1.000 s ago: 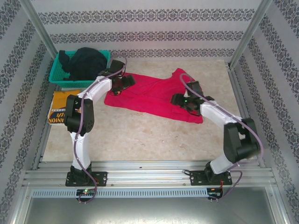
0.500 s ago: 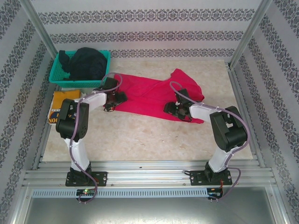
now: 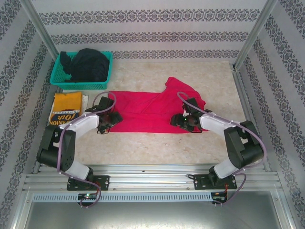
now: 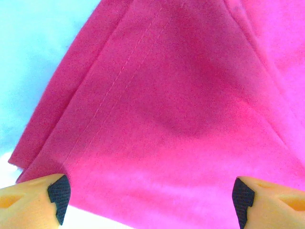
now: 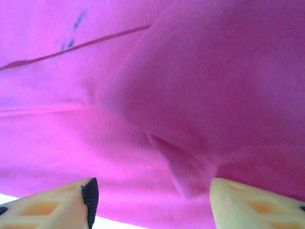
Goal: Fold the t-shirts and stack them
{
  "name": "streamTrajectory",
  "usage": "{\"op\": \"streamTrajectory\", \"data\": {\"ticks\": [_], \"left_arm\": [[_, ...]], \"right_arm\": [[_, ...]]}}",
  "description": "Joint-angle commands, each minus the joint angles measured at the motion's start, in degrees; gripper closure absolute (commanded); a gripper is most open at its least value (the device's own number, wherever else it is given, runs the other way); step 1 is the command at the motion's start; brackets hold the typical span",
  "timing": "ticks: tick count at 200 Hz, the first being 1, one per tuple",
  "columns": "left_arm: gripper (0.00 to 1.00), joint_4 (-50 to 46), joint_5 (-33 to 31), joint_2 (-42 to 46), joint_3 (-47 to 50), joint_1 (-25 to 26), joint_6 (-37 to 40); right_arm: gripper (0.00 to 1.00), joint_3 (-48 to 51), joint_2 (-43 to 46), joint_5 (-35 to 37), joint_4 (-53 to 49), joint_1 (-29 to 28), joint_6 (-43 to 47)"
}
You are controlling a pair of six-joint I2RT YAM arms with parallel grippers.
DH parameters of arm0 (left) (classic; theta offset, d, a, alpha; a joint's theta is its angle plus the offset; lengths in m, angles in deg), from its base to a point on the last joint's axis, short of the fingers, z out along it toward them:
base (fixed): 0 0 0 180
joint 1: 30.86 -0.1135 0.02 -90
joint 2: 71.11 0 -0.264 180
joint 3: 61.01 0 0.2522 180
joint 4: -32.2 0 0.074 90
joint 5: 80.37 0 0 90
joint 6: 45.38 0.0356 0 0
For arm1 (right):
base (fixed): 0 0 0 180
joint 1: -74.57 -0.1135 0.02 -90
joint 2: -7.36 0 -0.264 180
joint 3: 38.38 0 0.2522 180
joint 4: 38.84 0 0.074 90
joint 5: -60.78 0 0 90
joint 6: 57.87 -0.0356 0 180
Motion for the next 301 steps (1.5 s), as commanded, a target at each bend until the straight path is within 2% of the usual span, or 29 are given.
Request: {"op": "streamTrajectory", "data": {"ticks": [1, 41, 79, 118, 146, 172, 202, 233, 256, 277, 301], "left_arm": [[0.11, -4.79, -2.54, 2.75, -2.84, 1.61, -1.55], [0.11, 1.73, 2.12, -6.02, -6.82, 1.73, -1.31], [0.11, 7.98, 6.04, -10.65, -1.07, -1.72, -5.02], [0.11, 10.37, 7.39, -10.56, 4.76, -6.73, -5.48], [0.12, 10.69, 7.25, -10.17, 5.95, -9.14, -4.45], [0.11, 10.65, 7.56, -10.53, 5.90, -10.13, -3.68], [0.11, 10.52, 8.28, -9.30, 6.42, -10.57, -3.59], [0.11, 8.81, 7.64, -4.99, 5.89, -9.91, -2.08], [0.11, 6.42, 5.97, -1.84, 2.91, -7.64, 0.15], [0.11, 6.70, 6.46, -1.79, -0.72, -5.72, 0.69], [0.11, 9.16, 8.01, -4.11, -3.50, -4.78, -0.81]], "right_arm": [[0.38, 0.30, 6.42, 1.70, -1.97, 1.15, 2.65], [0.39, 3.49, 6.98, 2.81, -1.76, 7.35, -4.56], [0.39, 4.18, 4.70, 2.99, -4.78, 11.97, -6.92], [0.37, -0.79, 3.82, 11.13, -13.57, 14.29, -0.10], [0.36, -3.16, 0.47, 14.32, -14.71, 18.04, 4.64], [0.36, -5.05, -3.64, 15.20, -13.62, 21.66, 7.62], [0.36, -7.11, -5.59, 12.30, -13.01, 24.49, 9.51], [0.36, -8.34, 0.28, 9.91, -12.55, 23.67, 11.02], [0.33, -10.20, 2.93, 9.85, -11.08, 18.80, 13.23], [0.32, -13.76, -0.71, 9.41, -9.06, 12.01, 12.94], [0.32, -18.51, -8.98, 8.93, -6.74, 5.87, 9.76]]}}
